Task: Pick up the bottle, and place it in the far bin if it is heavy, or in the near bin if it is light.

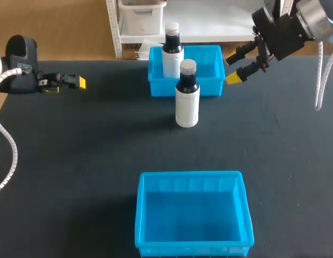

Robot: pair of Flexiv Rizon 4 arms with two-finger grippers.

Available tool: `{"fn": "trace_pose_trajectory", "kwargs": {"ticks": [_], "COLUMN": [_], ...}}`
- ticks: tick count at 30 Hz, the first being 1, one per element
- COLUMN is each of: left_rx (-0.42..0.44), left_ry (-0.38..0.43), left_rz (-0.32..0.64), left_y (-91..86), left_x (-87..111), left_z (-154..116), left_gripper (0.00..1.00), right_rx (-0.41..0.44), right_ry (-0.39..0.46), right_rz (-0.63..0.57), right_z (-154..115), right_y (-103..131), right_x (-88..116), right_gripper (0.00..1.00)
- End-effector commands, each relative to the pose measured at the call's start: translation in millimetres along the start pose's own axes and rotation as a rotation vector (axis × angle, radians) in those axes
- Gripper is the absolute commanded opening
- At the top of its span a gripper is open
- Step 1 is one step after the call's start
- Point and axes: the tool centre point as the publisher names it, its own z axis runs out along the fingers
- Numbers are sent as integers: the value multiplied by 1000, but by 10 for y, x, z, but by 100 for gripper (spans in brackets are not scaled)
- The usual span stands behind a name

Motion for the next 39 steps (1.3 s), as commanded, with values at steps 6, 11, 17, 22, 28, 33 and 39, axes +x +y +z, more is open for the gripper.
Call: {"fn": "trace_pose_trajectory", "kwargs": {"ticks": [6,11,17,22,28,33,39], "left_rx": [0,0,0,0,0,0,0], "left_ry": [0,0,0,0,0,0,0], "left_rz": [0,0,0,0,0,0,0], "left_y": [0,0,0,0,0,0,0], "left_x": [0,0,0,0,0,0,0], "left_z": [0,0,0,0,0,0,0], "left_gripper": [100,100,100,100,100,100,100], "right_rx": [280,280,194,145,84,61,49], "right_ry": [0,0,-43,-79,-106,-87,-72], "right_rz": [0,0,-107,-138,-127,-129,-140], "right_z": [-8,-8,52,103,165,190,288], "right_y": [61,61,-43,-63,-76,-87,-30], "right_x": [7,7,29,-30,-83,-154,-226], "right_gripper": [100,100,100,100,100,100,100]}}
